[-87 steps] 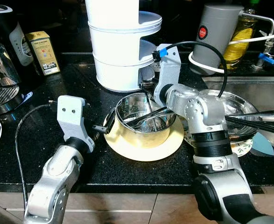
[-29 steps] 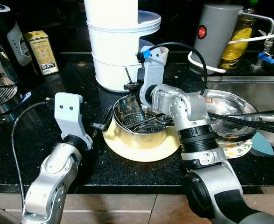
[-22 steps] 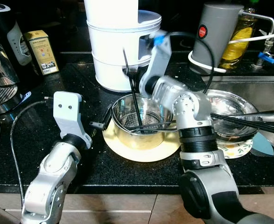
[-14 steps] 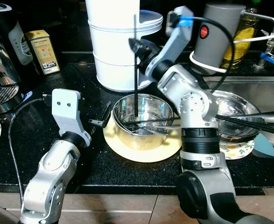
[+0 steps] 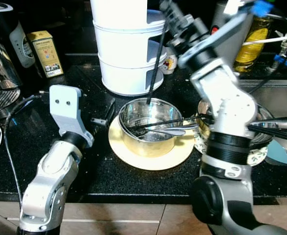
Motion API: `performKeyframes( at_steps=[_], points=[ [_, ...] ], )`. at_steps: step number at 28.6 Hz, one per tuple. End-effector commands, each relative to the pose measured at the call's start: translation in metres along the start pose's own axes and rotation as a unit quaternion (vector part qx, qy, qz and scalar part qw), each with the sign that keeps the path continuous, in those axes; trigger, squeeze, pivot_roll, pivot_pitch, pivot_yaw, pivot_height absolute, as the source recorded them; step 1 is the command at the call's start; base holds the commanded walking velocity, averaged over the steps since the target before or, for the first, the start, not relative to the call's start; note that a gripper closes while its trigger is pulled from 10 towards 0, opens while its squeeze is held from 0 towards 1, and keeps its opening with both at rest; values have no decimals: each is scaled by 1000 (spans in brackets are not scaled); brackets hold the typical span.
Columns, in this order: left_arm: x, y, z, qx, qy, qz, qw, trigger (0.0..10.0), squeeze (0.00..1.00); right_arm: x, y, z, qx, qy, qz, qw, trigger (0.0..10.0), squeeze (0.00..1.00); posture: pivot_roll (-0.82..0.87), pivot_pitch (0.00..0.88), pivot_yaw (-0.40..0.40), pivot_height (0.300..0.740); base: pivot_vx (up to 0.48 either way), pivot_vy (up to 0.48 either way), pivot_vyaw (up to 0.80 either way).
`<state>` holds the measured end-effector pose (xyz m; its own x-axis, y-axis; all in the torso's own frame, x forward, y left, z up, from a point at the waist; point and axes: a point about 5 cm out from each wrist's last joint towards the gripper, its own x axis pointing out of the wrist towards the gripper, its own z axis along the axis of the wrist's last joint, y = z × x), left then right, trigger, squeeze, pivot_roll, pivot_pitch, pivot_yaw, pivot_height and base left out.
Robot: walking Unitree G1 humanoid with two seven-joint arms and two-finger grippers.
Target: Kitchen organization
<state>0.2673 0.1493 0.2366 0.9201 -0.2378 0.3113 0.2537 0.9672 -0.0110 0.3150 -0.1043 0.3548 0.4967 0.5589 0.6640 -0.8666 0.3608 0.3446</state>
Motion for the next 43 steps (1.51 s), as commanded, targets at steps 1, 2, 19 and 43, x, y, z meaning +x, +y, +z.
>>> performKeyframes(
  at_steps=[1, 2, 19, 43],
  points=[
    [1, 4, 7, 7, -15, -1, 1000, 10000, 0, -3, 11, 1, 8, 5, 44, 999, 4667, 0, 71, 0, 4, 740, 0, 0, 0],
    [1, 5, 9, 6, -18, -2, 1000, 10000, 0, -6, 14, 1, 9, 7, 55, 998, 4667, 0, 71, 0, 4, 740, 0, 0, 0],
    [11, 0, 27, -18, -16, -111, 994, 10000, 0, -53, 42, -4, 55, 112, 206, 970, 10000, 0, 52, 0, 14, 740, 0, 0, 0],
    [7, 10, 29, 53, 37, -223, 973, 10000, 0, -80, 65, -16, 90, 192, 279, 937, 10000, 0, 39, 0, 20, 740, 0, 0, -279]
  ],
)
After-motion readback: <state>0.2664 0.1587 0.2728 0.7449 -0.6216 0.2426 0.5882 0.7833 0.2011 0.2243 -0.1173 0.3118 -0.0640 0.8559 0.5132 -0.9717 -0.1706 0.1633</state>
